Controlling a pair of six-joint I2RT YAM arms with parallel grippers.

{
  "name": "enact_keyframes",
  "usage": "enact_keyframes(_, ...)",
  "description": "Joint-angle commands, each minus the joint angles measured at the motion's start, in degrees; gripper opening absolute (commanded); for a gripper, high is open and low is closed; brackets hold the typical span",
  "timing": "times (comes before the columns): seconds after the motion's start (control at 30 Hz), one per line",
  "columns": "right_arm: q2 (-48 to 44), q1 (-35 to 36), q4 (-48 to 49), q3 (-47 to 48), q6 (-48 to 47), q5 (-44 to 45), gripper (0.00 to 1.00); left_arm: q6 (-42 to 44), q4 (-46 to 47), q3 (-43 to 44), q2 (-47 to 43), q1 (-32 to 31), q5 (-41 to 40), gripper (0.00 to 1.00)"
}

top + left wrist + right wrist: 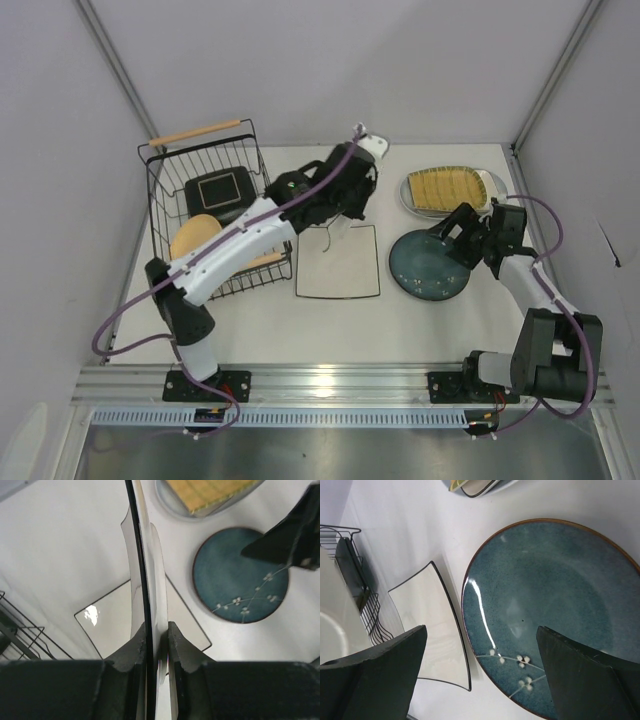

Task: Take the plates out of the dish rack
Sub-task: Place the plate on the table

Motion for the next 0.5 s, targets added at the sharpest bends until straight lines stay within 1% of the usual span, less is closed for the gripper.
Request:
enact_keyframes(0.0, -2.3, -1.4, -2.1, 1.0, -0.4, 0.8, 1.0, 2.5, 6.9, 0.1, 1.1, -3.2, -15.0, 0.0)
enact_keyframes(0.17, -2.6, -2.2, -3.3, 1.3, -0.9, 1.3, 1.0, 0.7, 4.9, 0.6, 5.8, -7.7, -20.5, 0.0)
enact_keyframes(0.27, -3.0, -2.1, -3.8, 1.4, -1.0, 1.8, 1.0, -1.7, 2.8, 1.2, 8.5, -8.8, -25.0, 0.0)
enact_keyframes(0.3, -3.3, -2.1, -4.0, 1.4, -1.1, 1.9, 1.0, -2.2, 2.5, 1.1, 9.2, -9.1, -28.7, 0.0)
enact_keyframes(0.4, -3.6, -2.1, -4.8, 1.4, -1.7, 2.3, 1.0, -3.2, 0.6, 1.3, 12.5, -10.7, -36.1, 0.0)
enact_keyframes(0.47, -3.7, -2.1, -5.2, 1.4, -1.9, 2.6, 1.0, -4.0, 0.0, 1.4, 15.3, -11.8, -38.4, 0.0)
